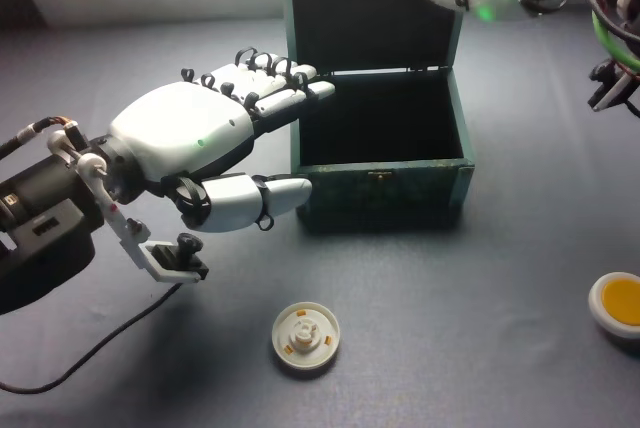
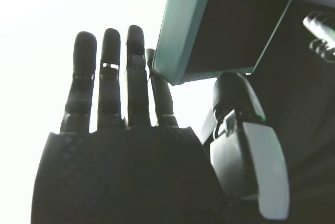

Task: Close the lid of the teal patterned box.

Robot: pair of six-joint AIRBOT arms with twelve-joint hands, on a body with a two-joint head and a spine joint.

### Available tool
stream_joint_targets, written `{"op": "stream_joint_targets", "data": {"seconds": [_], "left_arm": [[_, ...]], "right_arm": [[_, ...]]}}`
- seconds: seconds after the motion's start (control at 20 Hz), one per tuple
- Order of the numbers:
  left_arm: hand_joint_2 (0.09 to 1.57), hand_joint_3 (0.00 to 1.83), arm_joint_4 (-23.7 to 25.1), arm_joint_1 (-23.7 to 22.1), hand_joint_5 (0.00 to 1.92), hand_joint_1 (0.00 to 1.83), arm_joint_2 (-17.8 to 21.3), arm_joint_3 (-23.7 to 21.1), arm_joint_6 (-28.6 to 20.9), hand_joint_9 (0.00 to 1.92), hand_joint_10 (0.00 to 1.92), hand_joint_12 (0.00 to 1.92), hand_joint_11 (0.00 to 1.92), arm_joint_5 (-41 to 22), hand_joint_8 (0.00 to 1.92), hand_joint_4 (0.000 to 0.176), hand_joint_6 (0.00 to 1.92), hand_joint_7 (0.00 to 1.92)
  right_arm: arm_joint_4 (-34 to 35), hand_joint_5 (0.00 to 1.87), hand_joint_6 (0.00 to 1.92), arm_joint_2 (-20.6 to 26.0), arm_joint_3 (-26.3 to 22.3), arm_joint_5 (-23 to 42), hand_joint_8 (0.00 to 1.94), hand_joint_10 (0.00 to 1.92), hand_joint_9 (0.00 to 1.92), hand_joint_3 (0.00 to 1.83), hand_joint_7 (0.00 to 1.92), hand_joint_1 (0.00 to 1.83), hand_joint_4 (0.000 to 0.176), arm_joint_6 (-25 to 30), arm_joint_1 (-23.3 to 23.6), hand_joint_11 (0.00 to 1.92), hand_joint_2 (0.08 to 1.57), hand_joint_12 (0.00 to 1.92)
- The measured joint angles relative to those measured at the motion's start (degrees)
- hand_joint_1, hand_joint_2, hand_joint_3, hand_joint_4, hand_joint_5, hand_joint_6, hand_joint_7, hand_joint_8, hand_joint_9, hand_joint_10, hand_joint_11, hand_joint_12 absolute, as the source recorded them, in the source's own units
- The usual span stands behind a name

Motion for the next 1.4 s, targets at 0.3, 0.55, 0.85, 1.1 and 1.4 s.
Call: {"op": "stream_joint_targets", "data": {"seconds": [0.3, 0.55, 0.85, 1.1, 1.4], "left_arm": [[1.41, 0.01, -1.73, 0.46, 0.07, 0.27, 0.26, -0.28, 0.02, 0.00, 0.00, 0.00, 0.00, -0.17, 0.00, 0.014, 0.00, 0.00], [1.42, 0.00, -2.80, 2.25, 0.07, 0.31, 1.18, -1.03, 0.00, 0.00, 0.00, 0.00, 0.00, -1.95, 0.00, 0.011, 0.00, 0.01], [1.41, 0.00, -3.41, 4.68, 0.02, 0.16, 2.25, -2.95, 0.07, 0.00, 0.00, 0.00, 0.00, -4.22, 0.00, 0.036, 0.00, 0.00], [1.43, 0.01, -3.76, 7.17, 0.10, 0.12, 4.02, -5.33, 0.00, 0.00, 0.00, 0.01, 0.01, -7.23, 0.02, 0.015, 0.03, 0.06], [1.44, 0.00, -3.34, 8.00, 0.46, 0.19, 5.40, -6.71, 0.02, 0.38, 0.19, 1.46, 0.00, -10.69, 0.09, 0.000, 0.13, 0.48]], "right_arm": [[-3.89, 0.00, 1.27, 3.30, -5.53, 0.15, 0.89, 1.40, 0.00, 0.00, 0.13, 0.01, 0.000, -0.02, -0.07, 0.00, 1.35, 1.92], [-7.23, 0.06, 1.07, 6.14, -10.05, 2.43, 0.77, 1.36, 0.03, 0.00, 0.22, 0.00, 0.000, 0.00, -2.21, 0.00, 1.36, 1.92], [-7.28, 0.00, 0.98, 10.86, -15.61, 7.98, 0.71, 1.19, 0.00, 0.00, 0.13, 0.05, 0.000, 0.00, -6.86, 0.00, 1.35, 1.89], [-10.19, 0.00, 0.67, 15.02, -21.00, 15.17, 0.60, 1.01, 0.00, 0.00, 0.11, 0.03, 0.000, 2.08, -11.87, 0.00, 1.35, 1.78], [-11.45, 0.00, 0.61, 20.04, -25.53, 25.07, 0.17, 0.63, 0.00, 0.00, 0.18, 0.00, 0.000, 6.21, -19.10, 0.00, 1.38, 1.35]]}}
